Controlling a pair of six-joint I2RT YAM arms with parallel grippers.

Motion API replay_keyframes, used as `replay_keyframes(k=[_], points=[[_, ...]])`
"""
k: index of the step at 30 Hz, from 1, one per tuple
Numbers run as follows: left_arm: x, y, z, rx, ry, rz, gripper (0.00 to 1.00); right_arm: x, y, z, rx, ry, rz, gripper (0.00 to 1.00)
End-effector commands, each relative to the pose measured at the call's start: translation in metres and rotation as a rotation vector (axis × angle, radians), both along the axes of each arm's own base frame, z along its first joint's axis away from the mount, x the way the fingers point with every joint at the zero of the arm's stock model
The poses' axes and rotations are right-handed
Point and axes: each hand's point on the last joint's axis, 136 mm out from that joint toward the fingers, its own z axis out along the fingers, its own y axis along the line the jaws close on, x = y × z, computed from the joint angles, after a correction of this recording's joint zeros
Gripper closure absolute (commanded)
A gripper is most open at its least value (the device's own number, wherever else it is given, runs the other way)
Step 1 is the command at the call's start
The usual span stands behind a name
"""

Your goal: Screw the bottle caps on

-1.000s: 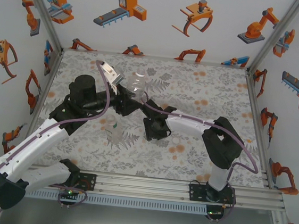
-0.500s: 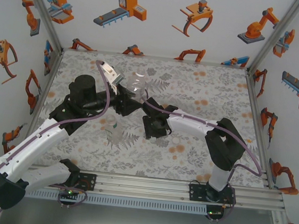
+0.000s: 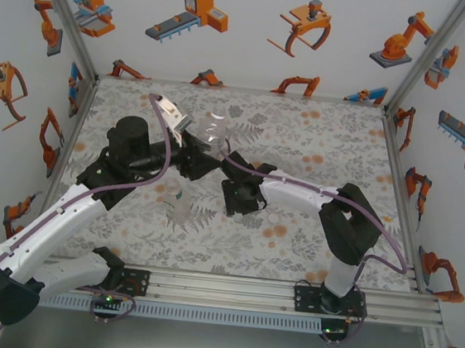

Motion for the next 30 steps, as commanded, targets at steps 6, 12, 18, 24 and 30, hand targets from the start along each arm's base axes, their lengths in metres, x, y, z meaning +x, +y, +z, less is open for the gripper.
replay_keyframes(k=[6,12,18,24,30], points=[[-0.006,0.002,0.022,-0.053,-0.038,-0.011,0.93,-0.003,0.000,-0.007,-0.007,0.016,-0.007,0.54],[-0.007,0.002,0.022,-0.055,-0.037,-0.013,0.93,-0.005,-0.001,-0.012,-0.010,0.024,-0.010,0.54],[-0.007,0.003,0.024,-0.058,-0.041,-0.012,0.93,-0.007,-0.003,-0.022,-0.010,0.035,-0.022,0.54],[-0.008,0.003,0.024,-0.060,-0.041,-0.012,0.93,-0.009,-0.004,-0.030,-0.006,0.047,-0.036,0.57],[-0.008,0.003,0.023,-0.062,-0.037,-0.012,0.93,-0.010,0.003,-0.035,0.080,0.087,-0.074,0.71]])
